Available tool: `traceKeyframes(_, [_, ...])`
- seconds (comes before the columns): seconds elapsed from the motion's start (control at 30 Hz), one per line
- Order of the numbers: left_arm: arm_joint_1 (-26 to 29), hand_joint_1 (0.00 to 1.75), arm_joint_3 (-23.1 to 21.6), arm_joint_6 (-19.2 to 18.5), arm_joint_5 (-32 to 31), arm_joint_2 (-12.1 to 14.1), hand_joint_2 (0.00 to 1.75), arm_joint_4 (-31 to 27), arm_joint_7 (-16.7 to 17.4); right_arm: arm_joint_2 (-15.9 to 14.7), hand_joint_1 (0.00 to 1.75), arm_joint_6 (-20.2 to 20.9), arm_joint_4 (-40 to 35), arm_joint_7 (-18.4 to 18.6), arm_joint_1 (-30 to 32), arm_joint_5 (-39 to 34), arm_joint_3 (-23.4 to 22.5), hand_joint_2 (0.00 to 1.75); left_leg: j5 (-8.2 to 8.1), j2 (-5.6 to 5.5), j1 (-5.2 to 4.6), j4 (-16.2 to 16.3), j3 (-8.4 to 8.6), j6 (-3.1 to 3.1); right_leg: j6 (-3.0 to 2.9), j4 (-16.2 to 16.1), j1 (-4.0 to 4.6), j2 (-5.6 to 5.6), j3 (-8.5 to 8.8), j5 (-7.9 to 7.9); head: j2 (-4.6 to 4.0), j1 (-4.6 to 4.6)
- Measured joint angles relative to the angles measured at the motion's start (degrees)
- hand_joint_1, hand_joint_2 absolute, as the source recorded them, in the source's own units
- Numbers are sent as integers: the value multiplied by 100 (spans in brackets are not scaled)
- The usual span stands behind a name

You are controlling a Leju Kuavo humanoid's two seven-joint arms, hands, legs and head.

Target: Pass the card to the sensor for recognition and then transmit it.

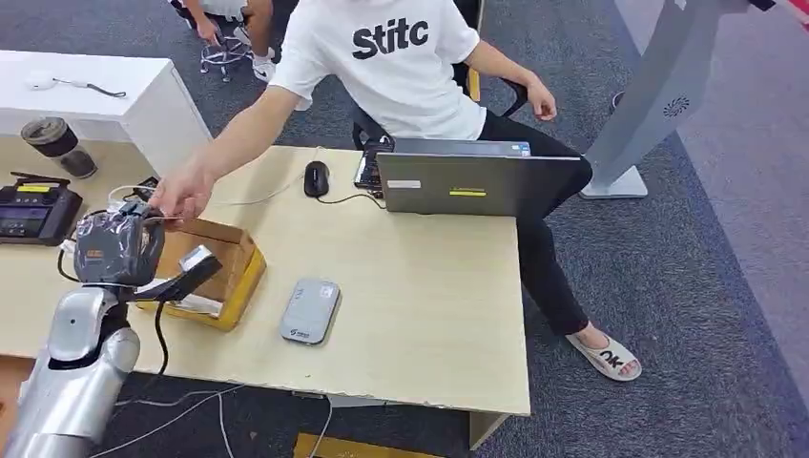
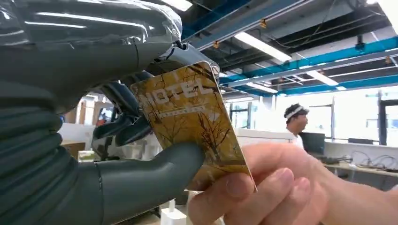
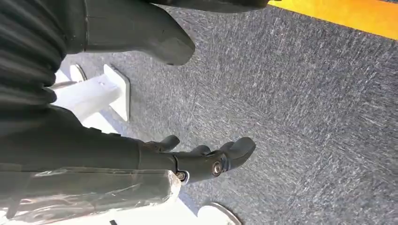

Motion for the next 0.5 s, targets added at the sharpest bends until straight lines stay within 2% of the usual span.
traceKeyframes(0.1, [-173,175,118,-66,325,9,175,134,-13,-2,0,-2,0,0,0,17,0,175,1,1,1,0,0,-1,0,0,0,2,0,0,0,0])
traceKeyframes(0.5, [-367,175,212,-87,370,6,175,376,-22,-4,0,-7,0,2,-1,65,0,175,-3,46,0,0,-16,1,-2,1,0,50,-27,3,0,0])
